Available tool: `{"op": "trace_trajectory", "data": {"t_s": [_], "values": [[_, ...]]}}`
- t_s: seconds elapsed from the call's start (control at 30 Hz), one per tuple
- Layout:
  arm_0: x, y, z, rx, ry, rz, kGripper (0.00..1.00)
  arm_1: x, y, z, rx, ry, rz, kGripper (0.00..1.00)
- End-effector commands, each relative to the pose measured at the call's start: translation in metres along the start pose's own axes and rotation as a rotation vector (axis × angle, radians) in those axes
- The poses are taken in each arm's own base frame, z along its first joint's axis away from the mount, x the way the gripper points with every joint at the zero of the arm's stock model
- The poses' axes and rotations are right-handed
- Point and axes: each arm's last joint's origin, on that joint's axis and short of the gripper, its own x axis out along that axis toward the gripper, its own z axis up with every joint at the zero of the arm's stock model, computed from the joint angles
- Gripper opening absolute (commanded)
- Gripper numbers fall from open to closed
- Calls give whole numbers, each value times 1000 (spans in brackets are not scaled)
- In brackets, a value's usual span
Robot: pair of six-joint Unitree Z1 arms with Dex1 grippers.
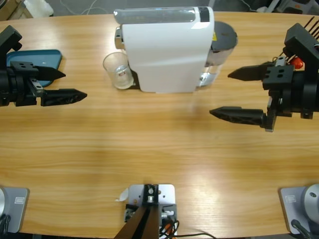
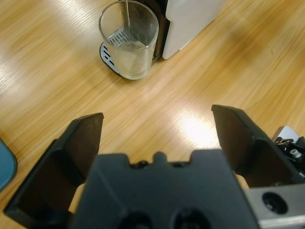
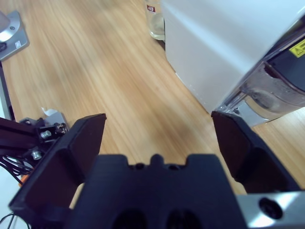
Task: Pour coffee
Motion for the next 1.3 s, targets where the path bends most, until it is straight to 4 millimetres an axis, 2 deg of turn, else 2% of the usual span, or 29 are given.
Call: {"op": "trace_trajectory", "data": {"t_s": [0.03,0.2,0.4,0.53,0.6,0.77,0.87,0.93,1.13,1.3], "values": [[-4,1,-10,-9,16,3,991,7,-7,-3,64,55,-67,1000],[-4,1,-10,-9,18,3,991,5,-9,-5,180,43,-138,1000],[-8,0,-13,-8,9,5,991,-17,-12,0,258,25,-319,1000],[-10,1,-14,-10,3,17,991,-19,-3,5,279,45,-123,996],[-10,1,-14,-10,3,17,991,-19,-2,5,276,44,-78,997],[-11,1,-15,-10,2,17,991,-28,-18,2,319,5,-231,1000],[-11,1,-15,-11,1,17,991,-16,-29,8,228,63,-312,1000],[-12,1,-15,-10,-3,16,991,-11,-31,10,182,30,-324,1000],[-14,0,-15,-9,-9,16,991,-12,-28,8,206,0,-345,1000],[-13,0,-15,-8,-8,12,991,-15,-23,12,182,-76,-252,1000]]}}
